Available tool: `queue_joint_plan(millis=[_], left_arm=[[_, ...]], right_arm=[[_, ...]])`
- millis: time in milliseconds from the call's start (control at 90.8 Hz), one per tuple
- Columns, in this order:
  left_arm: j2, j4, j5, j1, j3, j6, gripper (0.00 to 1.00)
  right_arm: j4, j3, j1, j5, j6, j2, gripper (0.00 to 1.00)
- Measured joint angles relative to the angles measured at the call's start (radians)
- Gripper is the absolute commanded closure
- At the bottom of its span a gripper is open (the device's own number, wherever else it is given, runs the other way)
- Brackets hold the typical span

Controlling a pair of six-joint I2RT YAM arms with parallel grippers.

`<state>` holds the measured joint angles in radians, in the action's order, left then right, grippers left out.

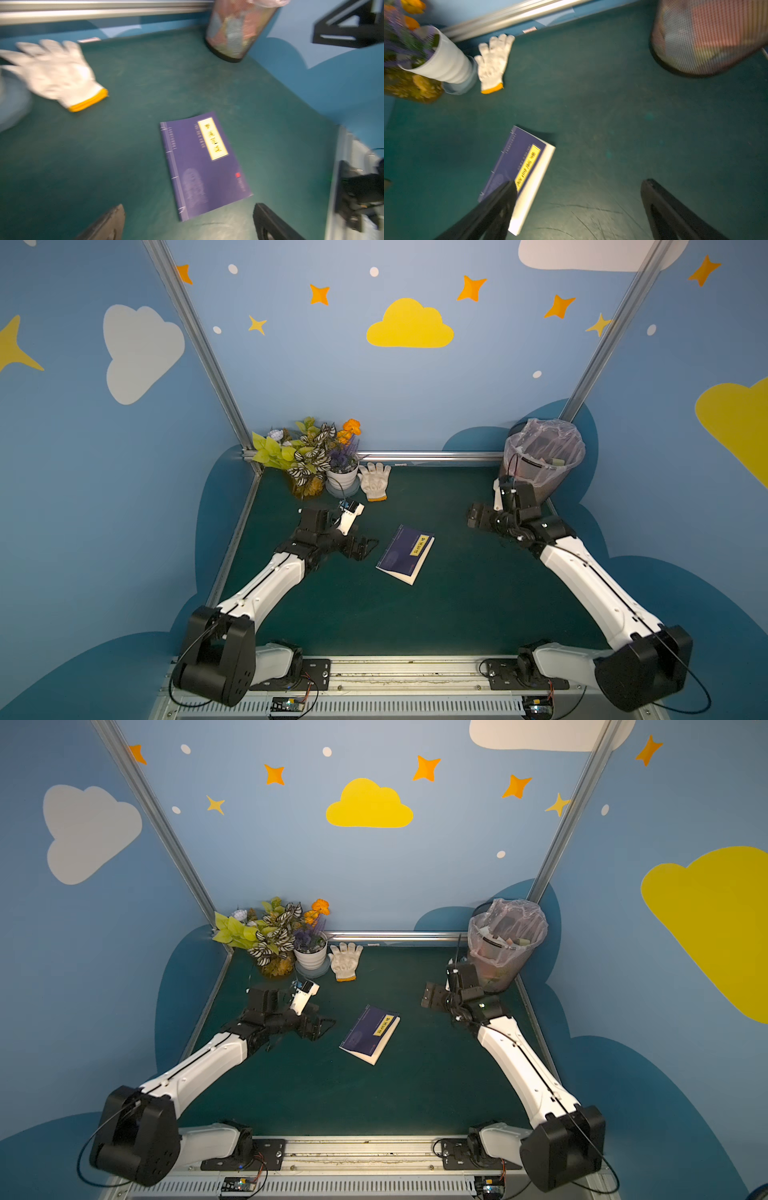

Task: Peel off the used sticky note
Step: Reset both arms

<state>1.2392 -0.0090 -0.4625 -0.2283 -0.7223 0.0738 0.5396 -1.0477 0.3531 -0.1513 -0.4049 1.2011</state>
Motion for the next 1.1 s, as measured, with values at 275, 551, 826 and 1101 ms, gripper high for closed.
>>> queue_joint_plan(millis=[275,551,826,1101], left_arm=[[-0.060,0.175,0.111,0.143,0.134,0.035,0.00],[0.079,0.530,0.183,0.183,0.322,0.058,0.00],[0.328,0.864,0.224,0.192,0.413,0.055,0.00],[0.322,0.920,0.232,0.192,0.360,0.055,0.00]], right_arm=[[-0.044,0.198,-0.003,-0.145,0.021,-0.093,0.02],[-0.069,0.200,-0.003,-0.210,0.053,-0.151,0.02],[-0.187,0.296,-0.004,-0.331,0.110,-0.232,0.02],[-0.494,0.509,-0.068,-0.440,0.269,-0.059,0.02]])
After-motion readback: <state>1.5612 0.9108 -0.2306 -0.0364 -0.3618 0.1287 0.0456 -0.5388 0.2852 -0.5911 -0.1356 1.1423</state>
